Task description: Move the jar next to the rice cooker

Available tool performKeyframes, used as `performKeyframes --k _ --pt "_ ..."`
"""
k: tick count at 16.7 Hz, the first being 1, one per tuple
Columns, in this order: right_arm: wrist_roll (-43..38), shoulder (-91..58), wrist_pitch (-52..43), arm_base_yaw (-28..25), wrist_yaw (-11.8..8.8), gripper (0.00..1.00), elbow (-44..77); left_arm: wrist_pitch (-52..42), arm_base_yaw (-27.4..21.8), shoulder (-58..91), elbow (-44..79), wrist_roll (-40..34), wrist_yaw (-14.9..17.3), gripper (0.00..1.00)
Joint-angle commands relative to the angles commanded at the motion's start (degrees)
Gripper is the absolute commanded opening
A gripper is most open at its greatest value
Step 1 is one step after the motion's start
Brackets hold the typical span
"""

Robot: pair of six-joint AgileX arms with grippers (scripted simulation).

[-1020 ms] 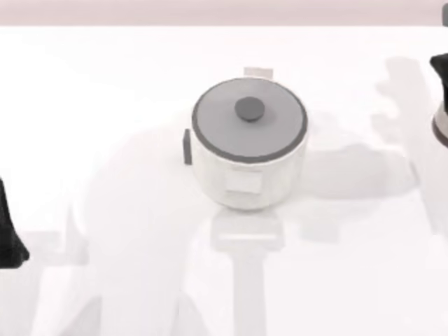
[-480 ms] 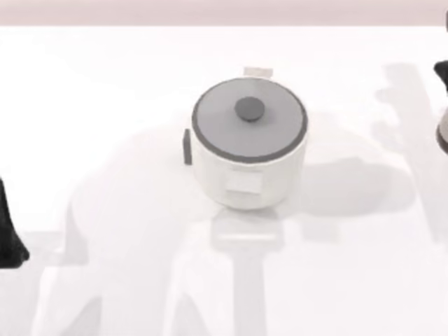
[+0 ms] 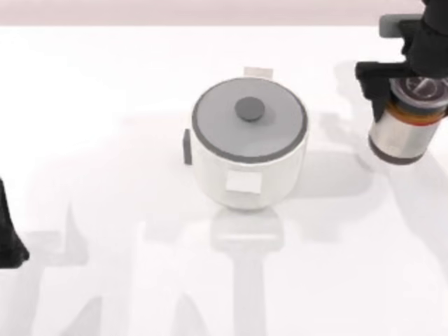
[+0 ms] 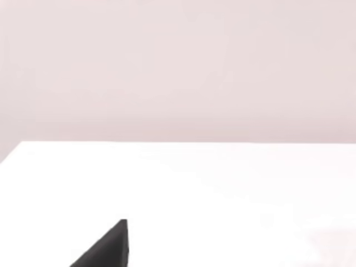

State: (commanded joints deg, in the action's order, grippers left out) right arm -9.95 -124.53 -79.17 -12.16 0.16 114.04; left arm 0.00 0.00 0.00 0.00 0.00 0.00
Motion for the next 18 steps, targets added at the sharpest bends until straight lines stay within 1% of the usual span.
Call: performKeyframes --k 2,4,9,15,18 --pt "-4.4 -1.7 1.0 -2.4 0.0 0.0 0.5 0.0 0.0 0.0 0.0 0.0 0.0 1.0" --pt "-6.4 -2.4 1.5 -3.7 0.0 0.0 0.6 0.0 0.0 0.0 0.0 0.0 0.0 1.0" --pt "-6.5 -2.2 1.6 -3.5 -0.1 0.0 0.3 0.0 0.0 0.0 0.0 0.0 0.0 1.0" --pt "-6.6 -3.0 10.6 -3.8 0.0 0.0 -7.5 0.0 0.0 0.0 0.0 0.0 0.0 1.0" --pt "-6.6 -3.4 12.3 -3.9 0.0 0.0 -9.2 0.0 0.0 0.0 0.0 0.0 0.0 1.0"
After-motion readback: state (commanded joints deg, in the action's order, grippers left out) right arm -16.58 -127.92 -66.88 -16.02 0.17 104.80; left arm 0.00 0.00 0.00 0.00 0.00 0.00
